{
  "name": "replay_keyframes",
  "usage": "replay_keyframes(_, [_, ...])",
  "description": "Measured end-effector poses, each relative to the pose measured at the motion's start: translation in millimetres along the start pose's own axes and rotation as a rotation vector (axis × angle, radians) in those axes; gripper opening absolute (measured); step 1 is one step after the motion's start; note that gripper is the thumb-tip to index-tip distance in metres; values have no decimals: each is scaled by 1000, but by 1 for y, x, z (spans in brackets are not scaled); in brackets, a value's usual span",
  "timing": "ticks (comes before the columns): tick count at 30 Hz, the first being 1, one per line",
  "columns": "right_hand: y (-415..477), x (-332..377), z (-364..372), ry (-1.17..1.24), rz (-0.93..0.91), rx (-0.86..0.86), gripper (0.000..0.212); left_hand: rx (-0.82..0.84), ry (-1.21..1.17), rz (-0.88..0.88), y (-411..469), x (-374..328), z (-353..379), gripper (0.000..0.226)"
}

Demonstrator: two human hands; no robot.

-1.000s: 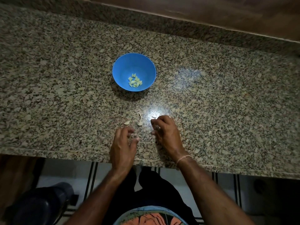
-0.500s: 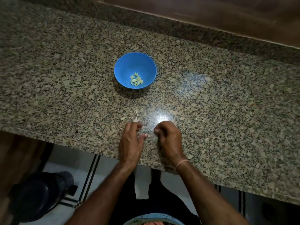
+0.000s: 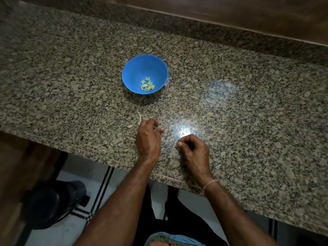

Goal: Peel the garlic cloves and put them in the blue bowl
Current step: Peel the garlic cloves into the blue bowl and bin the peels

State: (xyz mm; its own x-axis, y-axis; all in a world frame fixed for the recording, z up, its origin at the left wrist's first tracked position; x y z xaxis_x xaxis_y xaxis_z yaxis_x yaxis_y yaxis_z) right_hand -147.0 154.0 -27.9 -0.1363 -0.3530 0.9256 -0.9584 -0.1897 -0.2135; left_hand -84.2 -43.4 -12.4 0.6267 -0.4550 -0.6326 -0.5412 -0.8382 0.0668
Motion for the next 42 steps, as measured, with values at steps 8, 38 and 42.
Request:
replay_keyframes(8, [6,1,-1,29,37,20,8,30,37,-2,5,3,5,7])
replay_keyframes(38, [-386,70,433,20,36,869,6,-652,-312,-726,-197,459,-400,16])
replay_keyframes(42, [-454,63,473,-30,61,905,12,-686,-306,-814,-236,518,-454,18])
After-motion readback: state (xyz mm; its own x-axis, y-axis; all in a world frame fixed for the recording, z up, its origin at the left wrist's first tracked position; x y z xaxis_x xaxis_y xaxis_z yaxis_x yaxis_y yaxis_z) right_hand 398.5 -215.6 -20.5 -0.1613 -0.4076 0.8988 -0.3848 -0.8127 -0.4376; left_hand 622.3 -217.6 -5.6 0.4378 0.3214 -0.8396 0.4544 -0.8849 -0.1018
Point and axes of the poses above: each hand's wrist, its own y-axis towards the middle knuckle, its own z-axis out of the palm, x = y × z, the point moved 10 cm from there along y, towards the middle knuckle, and after that the axes turned 11 degrees about -x, right-handed, at the moved point
